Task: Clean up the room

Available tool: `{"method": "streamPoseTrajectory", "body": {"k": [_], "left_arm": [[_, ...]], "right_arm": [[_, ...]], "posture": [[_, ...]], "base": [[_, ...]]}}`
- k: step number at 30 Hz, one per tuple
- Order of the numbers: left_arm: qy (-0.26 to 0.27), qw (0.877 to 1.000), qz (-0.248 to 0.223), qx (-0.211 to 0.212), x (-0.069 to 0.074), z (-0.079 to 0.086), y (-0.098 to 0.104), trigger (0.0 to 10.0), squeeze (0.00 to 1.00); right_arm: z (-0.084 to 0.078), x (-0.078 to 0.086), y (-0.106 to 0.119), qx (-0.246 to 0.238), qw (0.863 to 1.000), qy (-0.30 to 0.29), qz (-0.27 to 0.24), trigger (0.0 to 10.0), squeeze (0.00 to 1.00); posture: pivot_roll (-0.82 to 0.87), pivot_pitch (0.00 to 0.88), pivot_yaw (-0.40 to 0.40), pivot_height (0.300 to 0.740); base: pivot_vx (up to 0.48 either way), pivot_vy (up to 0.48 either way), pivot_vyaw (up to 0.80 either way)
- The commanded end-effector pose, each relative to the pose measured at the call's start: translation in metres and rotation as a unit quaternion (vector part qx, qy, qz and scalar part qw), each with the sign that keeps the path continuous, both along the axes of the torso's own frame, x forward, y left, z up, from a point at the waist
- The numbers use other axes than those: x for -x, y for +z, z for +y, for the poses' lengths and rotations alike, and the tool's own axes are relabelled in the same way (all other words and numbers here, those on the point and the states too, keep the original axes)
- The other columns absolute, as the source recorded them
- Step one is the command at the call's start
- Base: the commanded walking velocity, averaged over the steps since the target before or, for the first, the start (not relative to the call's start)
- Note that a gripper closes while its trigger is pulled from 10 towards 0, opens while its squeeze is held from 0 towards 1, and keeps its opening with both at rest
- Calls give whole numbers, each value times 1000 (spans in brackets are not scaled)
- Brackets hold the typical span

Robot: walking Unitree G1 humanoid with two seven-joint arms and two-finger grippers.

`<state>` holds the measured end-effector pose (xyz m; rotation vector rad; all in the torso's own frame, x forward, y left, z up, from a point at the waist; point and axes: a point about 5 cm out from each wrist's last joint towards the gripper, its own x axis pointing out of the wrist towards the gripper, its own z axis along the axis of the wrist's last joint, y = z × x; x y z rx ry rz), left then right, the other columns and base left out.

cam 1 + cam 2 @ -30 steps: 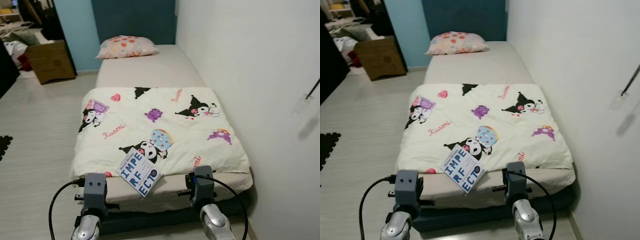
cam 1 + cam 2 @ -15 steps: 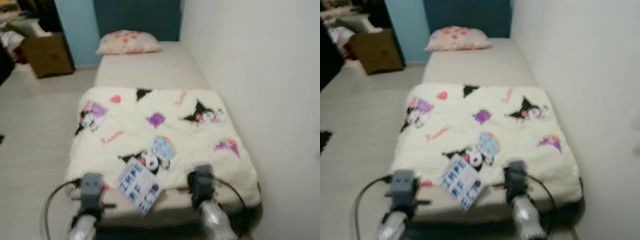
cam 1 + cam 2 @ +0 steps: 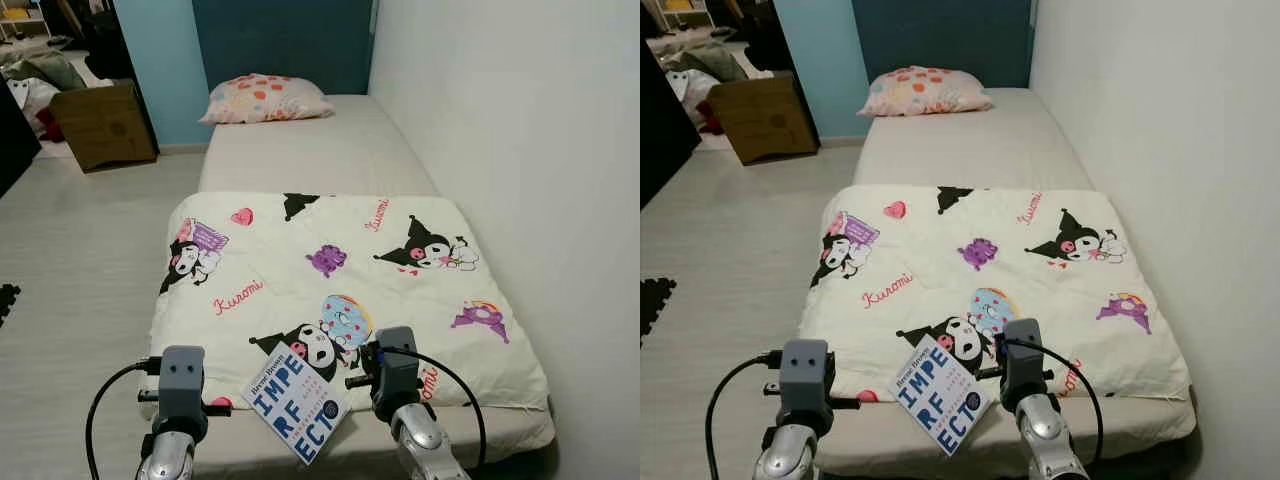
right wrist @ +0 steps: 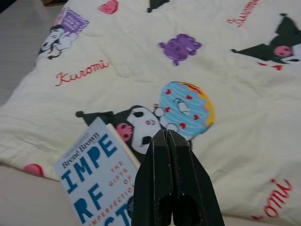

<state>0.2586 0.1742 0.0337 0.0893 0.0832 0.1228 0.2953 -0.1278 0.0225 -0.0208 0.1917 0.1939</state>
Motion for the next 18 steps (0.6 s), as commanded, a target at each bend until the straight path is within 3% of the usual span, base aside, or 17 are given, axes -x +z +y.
{"method": "streamPoseTrajectory", "body": {"k": [1, 12, 15, 17, 18], "left_arm": [[0, 1000, 4, -5, 2, -1, -1, 10000, 0], [19, 1000, 20, 2, 1, 1, -5, 10000, 0], [21, 999, 24, 5, 1, 1, -6, 10000, 0], [37, 998, 24, 51, 2, 3, -8, 10000, 0], [37, 998, 24, 51, 2, 3, -8, 10000, 0]], "right_arm": [[-4, 6, -7, 2, 1000, -6, 14, 10000, 0], [-1, 6, -8, 2, 1000, 14, 19, 10000, 0], [2, 7, -8, 5, 1000, 22, 19, 10000, 0], [2, 8, -9, 7, 999, 25, 20, 10000, 0], [2, 8, -9, 7, 999, 25, 20, 10000, 0]], "posture": [[-3, 128, 18, 740], [-8, 121, 20, 740], [-10, 122, 18, 740], [-9, 123, 17, 740], [-9, 123, 17, 740]], "base": [[0, 0, 0], [0, 0, 0], [0, -432, 0], [0, -446, 0], [0, -446, 0]]}}
